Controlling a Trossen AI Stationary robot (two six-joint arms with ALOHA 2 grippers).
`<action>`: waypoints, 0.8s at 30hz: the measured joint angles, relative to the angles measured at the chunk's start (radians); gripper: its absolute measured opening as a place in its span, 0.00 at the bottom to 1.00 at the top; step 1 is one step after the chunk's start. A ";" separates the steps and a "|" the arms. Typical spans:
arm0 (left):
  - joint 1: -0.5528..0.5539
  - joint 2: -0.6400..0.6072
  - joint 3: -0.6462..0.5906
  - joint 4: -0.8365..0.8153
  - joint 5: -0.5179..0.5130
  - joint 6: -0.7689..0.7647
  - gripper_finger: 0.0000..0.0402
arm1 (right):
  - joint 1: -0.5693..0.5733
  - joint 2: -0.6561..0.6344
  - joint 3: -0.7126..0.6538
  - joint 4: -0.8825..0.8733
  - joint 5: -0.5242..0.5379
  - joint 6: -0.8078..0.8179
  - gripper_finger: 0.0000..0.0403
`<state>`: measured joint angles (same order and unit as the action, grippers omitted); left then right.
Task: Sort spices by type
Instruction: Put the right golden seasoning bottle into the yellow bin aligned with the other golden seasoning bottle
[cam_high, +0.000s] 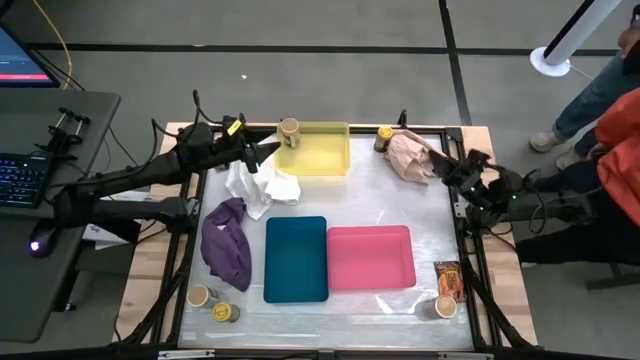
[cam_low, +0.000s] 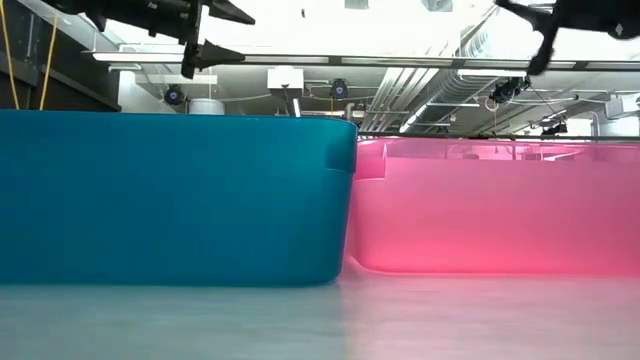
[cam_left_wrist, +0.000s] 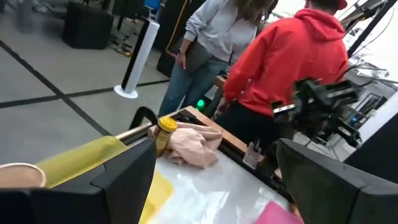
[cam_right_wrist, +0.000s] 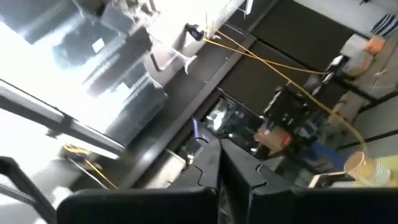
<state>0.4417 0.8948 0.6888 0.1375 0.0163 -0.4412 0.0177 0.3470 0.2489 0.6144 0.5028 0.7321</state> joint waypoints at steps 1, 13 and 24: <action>0.006 0.000 0.000 -0.001 0.001 0.005 0.80 | 0.000 0.047 0.035 -0.015 0.011 -0.020 0.01; 0.024 0.001 0.000 -0.052 0.069 -0.001 0.80 | -0.017 0.406 0.522 -0.875 -0.126 0.168 0.24; 0.033 0.001 0.000 -0.069 0.071 -0.001 0.80 | 0.145 0.718 0.837 -1.575 -0.793 0.300 0.85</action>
<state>0.4744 0.8955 0.6888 0.0687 0.0875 -0.4419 0.1629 1.0654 1.0856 -0.9605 -0.2901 1.0317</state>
